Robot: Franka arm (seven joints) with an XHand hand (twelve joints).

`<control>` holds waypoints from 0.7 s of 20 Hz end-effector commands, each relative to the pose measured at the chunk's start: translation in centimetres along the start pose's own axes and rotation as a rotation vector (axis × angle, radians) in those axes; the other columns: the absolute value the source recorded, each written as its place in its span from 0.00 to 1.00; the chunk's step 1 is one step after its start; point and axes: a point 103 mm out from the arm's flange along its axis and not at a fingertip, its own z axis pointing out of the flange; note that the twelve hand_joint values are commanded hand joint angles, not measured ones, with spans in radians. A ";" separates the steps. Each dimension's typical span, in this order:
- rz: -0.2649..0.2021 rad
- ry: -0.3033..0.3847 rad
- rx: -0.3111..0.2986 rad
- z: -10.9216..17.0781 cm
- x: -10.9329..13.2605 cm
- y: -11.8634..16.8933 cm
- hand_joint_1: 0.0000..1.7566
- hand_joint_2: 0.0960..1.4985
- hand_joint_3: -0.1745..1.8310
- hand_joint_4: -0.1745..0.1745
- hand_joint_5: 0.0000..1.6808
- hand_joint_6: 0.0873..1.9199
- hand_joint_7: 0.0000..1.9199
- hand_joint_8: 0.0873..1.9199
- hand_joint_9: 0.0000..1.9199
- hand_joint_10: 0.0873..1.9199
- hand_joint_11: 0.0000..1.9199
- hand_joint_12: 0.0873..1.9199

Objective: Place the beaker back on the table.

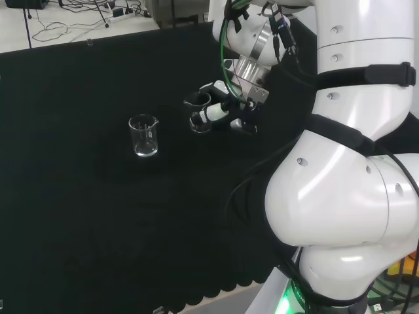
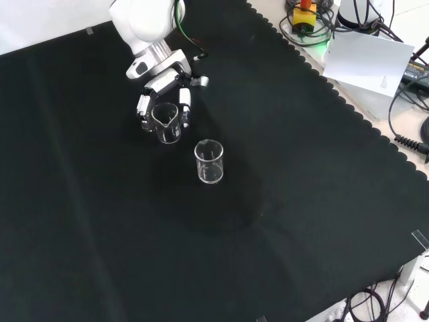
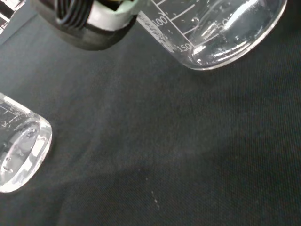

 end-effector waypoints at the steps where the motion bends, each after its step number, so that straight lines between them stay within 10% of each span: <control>1: 0.009 -0.002 -0.006 -0.5 0.0 -0.4 0.69 0.65 0.00 0.40 0.37 0.53 0.38 0.38 0.42 0.25 0.25 0.65; 14: 0.024 -0.020 0.021 -1.2 0.9 -1.4 0.61 0.59 0.00 0.33 0.21 0.24 0.24 0.36 0.27 0.30 0.08 0.70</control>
